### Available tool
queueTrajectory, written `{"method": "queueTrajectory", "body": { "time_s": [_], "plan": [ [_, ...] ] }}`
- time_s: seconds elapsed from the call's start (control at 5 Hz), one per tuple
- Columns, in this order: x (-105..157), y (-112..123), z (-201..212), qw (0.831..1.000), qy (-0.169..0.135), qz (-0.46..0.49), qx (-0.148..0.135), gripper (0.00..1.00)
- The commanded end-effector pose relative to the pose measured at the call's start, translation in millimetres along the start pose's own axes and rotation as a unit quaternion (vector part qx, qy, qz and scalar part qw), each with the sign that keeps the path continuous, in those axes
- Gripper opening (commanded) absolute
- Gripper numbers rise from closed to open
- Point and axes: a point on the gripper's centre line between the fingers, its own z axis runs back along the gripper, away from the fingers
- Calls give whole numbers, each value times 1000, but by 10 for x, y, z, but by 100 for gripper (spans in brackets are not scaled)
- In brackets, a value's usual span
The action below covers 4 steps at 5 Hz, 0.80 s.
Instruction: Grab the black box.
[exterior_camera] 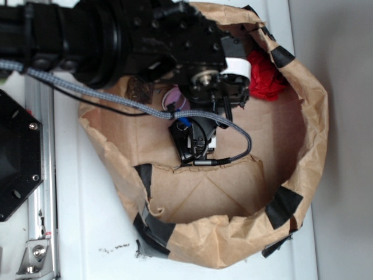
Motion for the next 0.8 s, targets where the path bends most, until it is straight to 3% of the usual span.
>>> {"method": "queueTrajectory", "body": {
  "time_s": [0.0,0.6],
  "plan": [
    [-55,-115,-33,1000,-7,8,4,100],
    [-56,-453,-36,1000,-14,-9,-19,100]
  ]
}}
